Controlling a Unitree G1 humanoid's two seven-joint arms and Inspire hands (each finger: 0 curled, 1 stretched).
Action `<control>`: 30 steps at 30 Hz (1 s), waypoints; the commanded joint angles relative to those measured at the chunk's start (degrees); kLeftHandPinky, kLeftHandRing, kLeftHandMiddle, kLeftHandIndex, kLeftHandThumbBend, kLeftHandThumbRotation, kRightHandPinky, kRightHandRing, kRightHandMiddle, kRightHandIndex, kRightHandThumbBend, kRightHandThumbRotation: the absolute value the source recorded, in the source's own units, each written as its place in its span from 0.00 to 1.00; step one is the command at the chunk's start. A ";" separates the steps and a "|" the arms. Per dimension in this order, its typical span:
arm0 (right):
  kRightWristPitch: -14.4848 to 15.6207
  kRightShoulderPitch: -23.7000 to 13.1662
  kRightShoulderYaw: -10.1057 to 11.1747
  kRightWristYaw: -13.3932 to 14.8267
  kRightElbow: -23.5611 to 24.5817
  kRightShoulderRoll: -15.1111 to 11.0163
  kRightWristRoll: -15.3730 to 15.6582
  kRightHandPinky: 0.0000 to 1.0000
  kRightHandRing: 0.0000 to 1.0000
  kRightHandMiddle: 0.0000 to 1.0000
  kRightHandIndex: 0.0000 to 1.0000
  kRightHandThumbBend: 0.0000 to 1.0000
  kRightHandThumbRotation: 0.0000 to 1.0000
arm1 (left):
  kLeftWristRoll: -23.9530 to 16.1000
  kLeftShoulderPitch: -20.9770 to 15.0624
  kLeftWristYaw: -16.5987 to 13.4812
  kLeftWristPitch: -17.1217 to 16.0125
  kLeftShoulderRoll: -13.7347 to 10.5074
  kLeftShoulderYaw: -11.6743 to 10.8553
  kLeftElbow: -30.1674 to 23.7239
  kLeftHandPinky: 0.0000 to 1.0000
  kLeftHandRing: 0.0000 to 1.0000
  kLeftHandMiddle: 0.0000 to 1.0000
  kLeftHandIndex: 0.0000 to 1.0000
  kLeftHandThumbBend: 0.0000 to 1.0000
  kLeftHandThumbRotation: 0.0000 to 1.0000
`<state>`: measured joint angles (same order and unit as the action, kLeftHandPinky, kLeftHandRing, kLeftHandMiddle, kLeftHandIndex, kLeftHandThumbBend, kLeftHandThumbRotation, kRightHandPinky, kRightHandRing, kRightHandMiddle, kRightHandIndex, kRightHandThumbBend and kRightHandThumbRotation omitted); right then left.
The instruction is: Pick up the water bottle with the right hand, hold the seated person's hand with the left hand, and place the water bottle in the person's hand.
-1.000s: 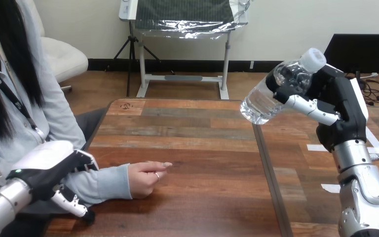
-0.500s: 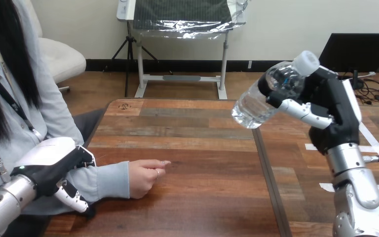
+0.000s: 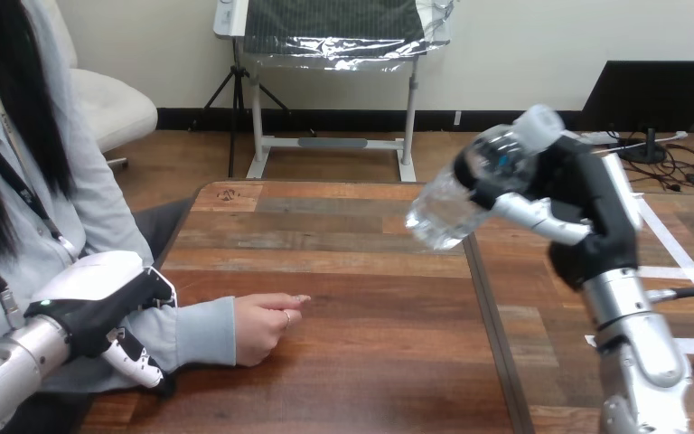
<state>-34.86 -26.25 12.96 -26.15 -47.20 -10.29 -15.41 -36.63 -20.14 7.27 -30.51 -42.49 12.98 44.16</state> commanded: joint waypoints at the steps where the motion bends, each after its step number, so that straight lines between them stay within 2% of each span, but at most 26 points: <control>1: -0.70 -2.62 -1.00 -0.20 2.47 1.44 0.17 0.27 0.35 0.43 0.43 0.63 0.00 | -0.43 -2.62 1.14 -0.38 -1.14 1.40 -3.30 0.25 0.31 0.38 0.36 0.81 0.00; 12: -0.84 -3.21 -1.60 -1.13 0.40 2.94 0.26 0.27 0.36 0.44 0.43 0.63 0.00 | -0.87 -4.05 2.29 -2.54 -2.18 1.46 -4.91 0.24 0.29 0.35 0.33 0.82 0.00; 25: -2.11 -4.36 -2.27 -1.74 -2.61 3.67 2.05 0.28 0.36 0.45 0.44 0.66 0.00 | -1.52 -4.54 8.53 1.05 -3.37 0.66 -11.83 0.22 0.28 0.34 0.32 0.81 0.00; 30: -2.76 -4.88 -2.25 -2.31 -3.86 3.89 2.31 0.29 0.36 0.45 0.44 0.67 0.00 | -1.65 -4.24 10.07 1.55 -3.91 0.15 -14.69 0.22 0.28 0.35 0.33 0.82 0.00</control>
<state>-35.27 -26.15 10.46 -28.11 -50.71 -6.33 -12.61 -38.81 -20.33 16.61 -28.60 -44.50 13.29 36.30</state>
